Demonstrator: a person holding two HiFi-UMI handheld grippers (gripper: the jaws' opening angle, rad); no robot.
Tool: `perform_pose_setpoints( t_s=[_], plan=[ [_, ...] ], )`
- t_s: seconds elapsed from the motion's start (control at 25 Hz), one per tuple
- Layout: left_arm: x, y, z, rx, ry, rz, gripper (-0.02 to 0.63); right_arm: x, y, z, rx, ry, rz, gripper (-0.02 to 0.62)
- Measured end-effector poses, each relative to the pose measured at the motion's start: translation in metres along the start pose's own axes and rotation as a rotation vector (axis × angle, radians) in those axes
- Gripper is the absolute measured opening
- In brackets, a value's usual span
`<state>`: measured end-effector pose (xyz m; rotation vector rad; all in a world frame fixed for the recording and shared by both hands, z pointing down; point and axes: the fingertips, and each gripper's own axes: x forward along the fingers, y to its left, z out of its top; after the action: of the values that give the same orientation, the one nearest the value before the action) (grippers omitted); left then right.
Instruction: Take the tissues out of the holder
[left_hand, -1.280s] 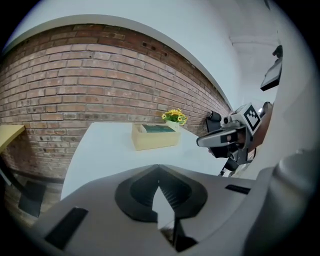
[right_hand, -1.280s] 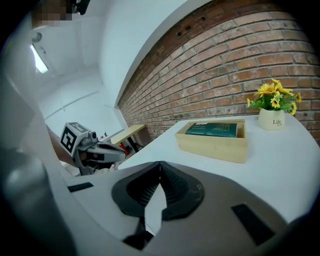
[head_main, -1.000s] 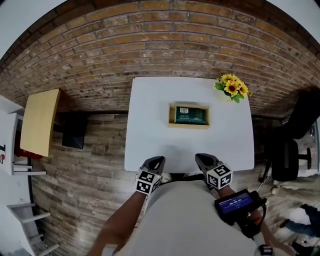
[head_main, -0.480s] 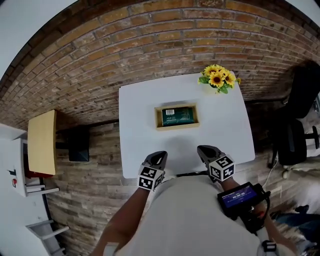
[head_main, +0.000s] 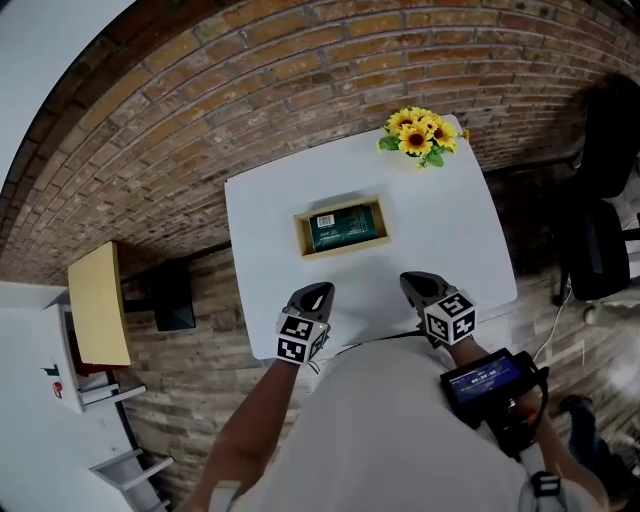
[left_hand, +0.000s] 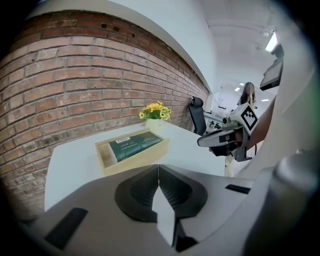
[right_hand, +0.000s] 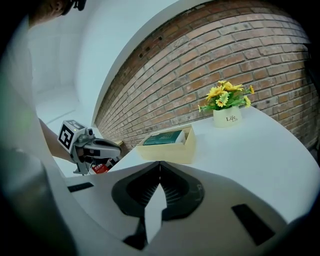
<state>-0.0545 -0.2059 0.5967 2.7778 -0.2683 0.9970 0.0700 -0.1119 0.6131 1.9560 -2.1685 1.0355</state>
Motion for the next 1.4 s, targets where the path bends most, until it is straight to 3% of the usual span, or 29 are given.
perform_pose_setpoints(
  t_s=[0.48,0.72,1.12,1.4],
  plan=[
    [0.029,0.021,0.023,0.217,0.154,-0.082,0.009,0.007,-0.016,-0.003,0.063,-0.024,-0.034,0.006],
    [0.047,0.028,0.048,0.295,0.178,-0.128,0.011,0.008,-0.012,-0.010,0.086,-0.024,-0.037,0.006],
    [0.078,0.040,0.065,0.618,0.328,-0.181,0.012,-0.008,-0.030,-0.016,0.138,-0.043,-0.101,0.006],
    [0.091,0.046,0.064,0.700,0.396,-0.214,0.027,-0.011,-0.037,-0.020,0.165,-0.052,-0.118,0.006]
  ],
)
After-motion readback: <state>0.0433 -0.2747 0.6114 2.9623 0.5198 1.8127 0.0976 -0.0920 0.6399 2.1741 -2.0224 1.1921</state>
